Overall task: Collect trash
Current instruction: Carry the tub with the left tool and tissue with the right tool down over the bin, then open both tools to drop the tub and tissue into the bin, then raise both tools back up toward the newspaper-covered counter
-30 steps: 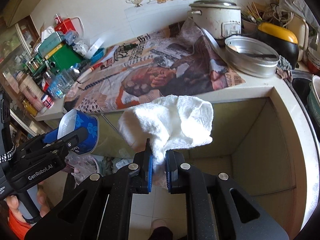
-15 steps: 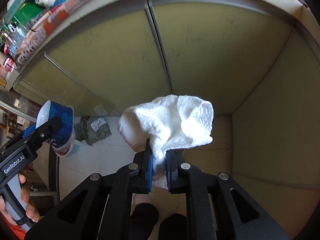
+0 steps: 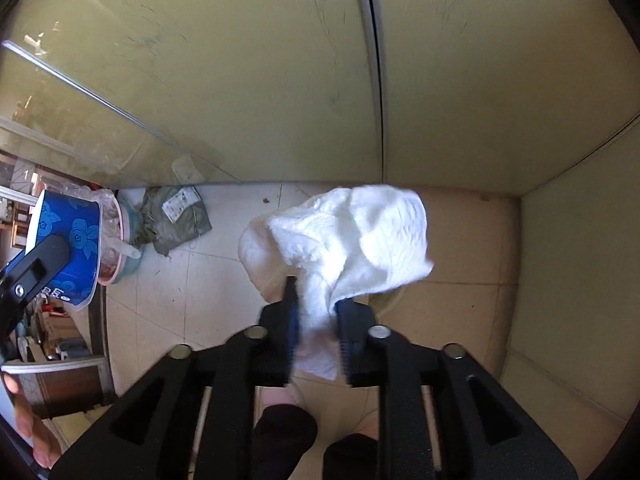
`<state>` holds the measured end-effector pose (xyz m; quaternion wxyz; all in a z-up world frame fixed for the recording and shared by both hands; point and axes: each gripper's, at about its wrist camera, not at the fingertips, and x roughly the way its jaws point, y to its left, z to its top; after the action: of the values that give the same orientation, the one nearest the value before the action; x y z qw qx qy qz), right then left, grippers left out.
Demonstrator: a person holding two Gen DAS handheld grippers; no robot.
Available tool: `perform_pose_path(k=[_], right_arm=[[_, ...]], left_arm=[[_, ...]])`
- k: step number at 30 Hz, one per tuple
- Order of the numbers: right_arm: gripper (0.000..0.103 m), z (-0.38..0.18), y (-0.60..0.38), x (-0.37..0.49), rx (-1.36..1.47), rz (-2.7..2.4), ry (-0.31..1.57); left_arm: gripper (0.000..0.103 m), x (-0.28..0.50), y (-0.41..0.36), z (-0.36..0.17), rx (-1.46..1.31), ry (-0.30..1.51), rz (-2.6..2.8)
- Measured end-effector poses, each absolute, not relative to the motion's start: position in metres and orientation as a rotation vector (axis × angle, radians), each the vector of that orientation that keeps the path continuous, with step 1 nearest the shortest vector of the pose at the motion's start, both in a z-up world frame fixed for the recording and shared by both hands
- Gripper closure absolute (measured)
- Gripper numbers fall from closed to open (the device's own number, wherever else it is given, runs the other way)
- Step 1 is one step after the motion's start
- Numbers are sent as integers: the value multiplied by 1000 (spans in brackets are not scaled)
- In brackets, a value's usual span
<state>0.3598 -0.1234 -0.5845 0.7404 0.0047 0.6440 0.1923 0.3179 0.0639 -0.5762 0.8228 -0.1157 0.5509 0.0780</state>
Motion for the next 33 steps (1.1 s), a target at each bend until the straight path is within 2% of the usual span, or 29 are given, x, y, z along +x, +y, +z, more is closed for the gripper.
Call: perform_pose_path(k=[4, 5, 24, 28, 33], right_arm=[[66, -591, -127, 364, 34, 423, 1393], [65, -588, -128, 364, 31, 427, 1380], [65, -529, -202, 374, 82, 301, 1269], [65, -511, -206, 370, 86, 294, 1250], [65, -488, -206, 362, 87, 290, 1221]], left_arm=[[37, 325, 61, -590, -241, 1182, 154], [37, 326, 57, -590, -241, 1185, 150], [37, 359, -13, -614, -227, 1318, -52], [22, 357, -15, -597, -257, 1295, -85], [22, 357, -17, -566, -248, 1256, -59]])
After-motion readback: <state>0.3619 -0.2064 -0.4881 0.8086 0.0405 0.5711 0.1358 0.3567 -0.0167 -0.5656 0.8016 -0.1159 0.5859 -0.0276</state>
